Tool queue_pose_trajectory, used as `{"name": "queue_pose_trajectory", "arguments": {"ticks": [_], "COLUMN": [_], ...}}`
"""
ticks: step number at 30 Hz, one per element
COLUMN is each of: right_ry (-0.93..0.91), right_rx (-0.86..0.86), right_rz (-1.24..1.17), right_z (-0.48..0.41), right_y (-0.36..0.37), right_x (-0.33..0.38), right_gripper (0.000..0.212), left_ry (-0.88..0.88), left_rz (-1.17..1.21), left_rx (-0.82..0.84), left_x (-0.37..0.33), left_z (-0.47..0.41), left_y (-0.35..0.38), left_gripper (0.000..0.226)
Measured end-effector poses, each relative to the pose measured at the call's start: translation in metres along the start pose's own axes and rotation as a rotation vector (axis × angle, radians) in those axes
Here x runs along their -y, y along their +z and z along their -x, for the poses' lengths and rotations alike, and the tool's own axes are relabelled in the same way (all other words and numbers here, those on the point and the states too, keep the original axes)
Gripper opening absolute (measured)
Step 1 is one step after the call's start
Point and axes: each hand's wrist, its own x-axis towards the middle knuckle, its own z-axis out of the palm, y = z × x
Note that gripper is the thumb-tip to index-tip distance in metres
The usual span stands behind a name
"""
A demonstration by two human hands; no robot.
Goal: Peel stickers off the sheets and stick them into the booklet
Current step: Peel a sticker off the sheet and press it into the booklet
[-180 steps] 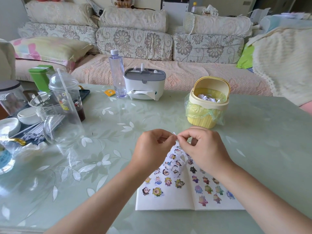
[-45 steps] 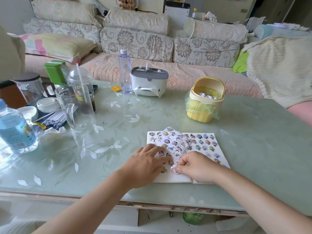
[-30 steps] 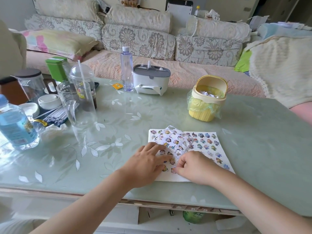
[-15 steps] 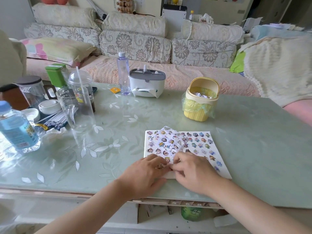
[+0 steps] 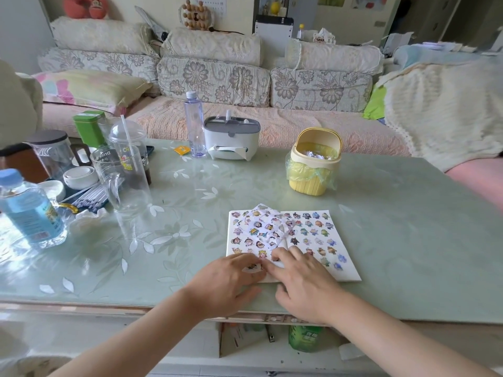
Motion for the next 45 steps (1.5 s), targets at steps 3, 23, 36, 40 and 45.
{"name": "queue_pose_trajectory", "arguments": {"ticks": [3,23,36,40,45], "right_ry": [-0.006,-0.011,0.015,0.007,0.002], "right_rx": [-0.004,-0.025,-0.013,-0.018,-0.046], "right_rz": [-0.016,-0.03,0.038,0.039,-0.006], "right_z": [0.003,0.016,0.007,0.008,0.014], "right_y": [0.0,0.0,0.004,0.005,0.008], "right_x": [-0.002,-0.002,0.004,0.003,-0.002], "right_gripper": [0.06,0.054,0.063,0.065,0.057], "left_ry": [-0.02,-0.121,-0.104,-0.137,-0.153], "left_rz": [-0.012,-0.126,-0.007,0.009,0.03], "left_rx": [-0.013,0.001,0.034,-0.003,-0.038], "left_x": [-0.003,-0.006,-0.009,-0.011,-0.008], "left_z": [0.001,-0.009,0.004,0.004,0.005], "left_y": [0.001,0.017,0.003,0.003,0.005], "left_gripper": [0.033,0.049,0.04,0.041,0.04]}}
